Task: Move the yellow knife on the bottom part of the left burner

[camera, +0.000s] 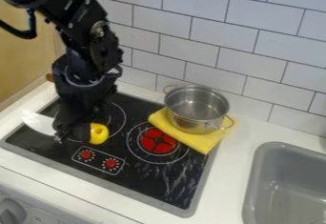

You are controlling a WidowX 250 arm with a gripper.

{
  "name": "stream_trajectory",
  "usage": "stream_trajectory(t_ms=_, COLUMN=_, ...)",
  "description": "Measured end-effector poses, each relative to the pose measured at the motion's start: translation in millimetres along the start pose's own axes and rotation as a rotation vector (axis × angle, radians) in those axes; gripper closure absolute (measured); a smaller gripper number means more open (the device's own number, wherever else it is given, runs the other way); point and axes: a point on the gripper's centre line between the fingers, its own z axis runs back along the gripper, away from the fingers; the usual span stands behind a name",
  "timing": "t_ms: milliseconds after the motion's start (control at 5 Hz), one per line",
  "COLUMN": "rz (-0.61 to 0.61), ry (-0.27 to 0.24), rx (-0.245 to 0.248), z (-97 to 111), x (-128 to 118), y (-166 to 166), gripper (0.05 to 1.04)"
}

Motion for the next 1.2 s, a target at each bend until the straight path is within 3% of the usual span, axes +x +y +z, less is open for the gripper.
stream_trajectory(t_ms=600, rz=-0.011, ry=0.013, rx=0.06, z=-24, x=14, y=14, gripper=0.636)
stream_trajectory(t_ms=800, rz=-0.01, ry=0.033, rx=0.055, z=-25, x=15, y=10, gripper=0.562)
stream_trajectory(t_ms=1000, rz=-0.02, ry=0.041, rx=0.054, z=-26, x=13, y=9, gripper=0.246)
stream_trajectory(t_ms=1200, rz=0.019, ry=0.027, rx=0.066, z=-25, x=15, y=11, gripper=0.065)
